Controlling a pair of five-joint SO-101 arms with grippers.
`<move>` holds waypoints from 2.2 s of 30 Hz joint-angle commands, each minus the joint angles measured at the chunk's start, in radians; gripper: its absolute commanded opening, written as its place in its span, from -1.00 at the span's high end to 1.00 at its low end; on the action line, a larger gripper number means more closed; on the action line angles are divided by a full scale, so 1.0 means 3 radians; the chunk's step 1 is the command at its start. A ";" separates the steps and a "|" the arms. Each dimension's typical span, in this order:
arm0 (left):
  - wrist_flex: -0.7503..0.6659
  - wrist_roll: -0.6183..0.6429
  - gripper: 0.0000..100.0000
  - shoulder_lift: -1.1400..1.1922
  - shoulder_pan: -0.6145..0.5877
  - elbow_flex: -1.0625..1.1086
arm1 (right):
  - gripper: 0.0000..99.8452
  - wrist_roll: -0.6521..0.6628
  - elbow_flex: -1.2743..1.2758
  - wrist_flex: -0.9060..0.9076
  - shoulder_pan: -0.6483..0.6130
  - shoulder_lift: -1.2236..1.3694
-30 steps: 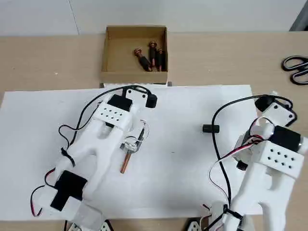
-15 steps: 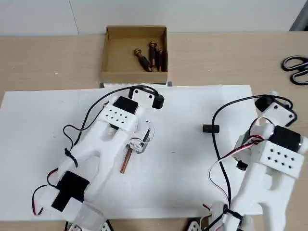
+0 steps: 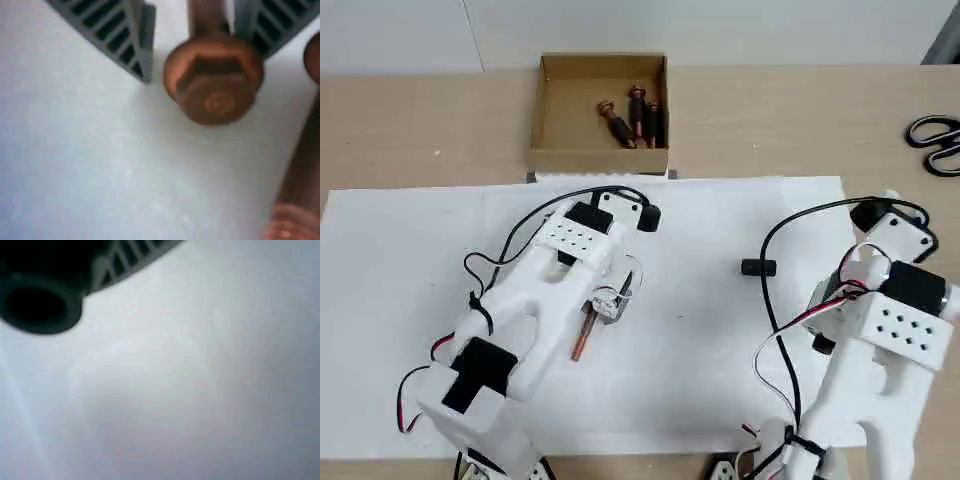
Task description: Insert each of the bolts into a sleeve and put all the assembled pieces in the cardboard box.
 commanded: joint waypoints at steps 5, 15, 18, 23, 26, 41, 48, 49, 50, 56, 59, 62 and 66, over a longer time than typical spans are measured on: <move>-0.0128 0.0005 0.80 0.0026 -0.0015 -0.0100 | 0.98 -0.0026 -0.0015 -0.0038 0.0028 -0.0095; -0.0066 0.0010 0.99 0.0327 -0.0015 -0.0115 | 0.98 -0.0026 -0.0036 -0.0043 0.0013 -0.0100; 0.0220 0.0148 0.99 0.0251 -0.0015 -0.0320 | 0.98 -0.0020 -0.0041 -0.0049 0.0008 -0.0105; 0.0650 0.0302 0.99 -0.0102 -0.0005 -0.0800 | 0.98 -0.0020 -0.0041 -0.0018 -0.0207 -0.0115; 0.0736 0.0307 0.99 -0.0368 -0.0015 -0.0974 | 0.98 -0.0020 -0.0097 0.0023 -0.0442 -0.0361; 0.0777 0.0430 0.99 -0.1642 -0.0399 -0.1153 | 1.00 0.0164 -0.0235 0.0028 -0.1685 -0.2151; 0.0266 0.0650 0.99 -0.2199 -0.0690 -0.1118 | 1.00 0.0199 -0.0230 0.0212 -0.1844 -0.2406; 0.0225 0.0736 0.99 -0.2235 -0.0731 -0.1087 | 1.00 0.0199 -0.0225 0.0212 -0.1869 -0.2417; 0.0194 0.0818 0.99 -0.2256 -0.0767 -0.1036 | 1.00 0.0199 -0.0184 0.0187 -0.1915 -0.2432; -0.0113 0.1248 0.99 -0.2440 -0.0793 -0.0729 | 0.99 0.0174 0.0445 -0.0284 -0.2335 -0.2524; -0.0465 0.1422 0.99 -0.2639 -0.0777 -0.0529 | 1.00 0.0174 0.0777 -0.0662 -0.2672 -0.2718; -0.0869 0.1555 0.99 -0.2936 -0.0772 -0.0233 | 1.00 0.0174 0.1079 -0.0923 -0.3046 -0.2943; -0.1233 0.1601 0.99 -0.3396 -0.0685 0.0309 | 1.00 0.0179 0.1391 -0.1087 -0.3230 -0.3153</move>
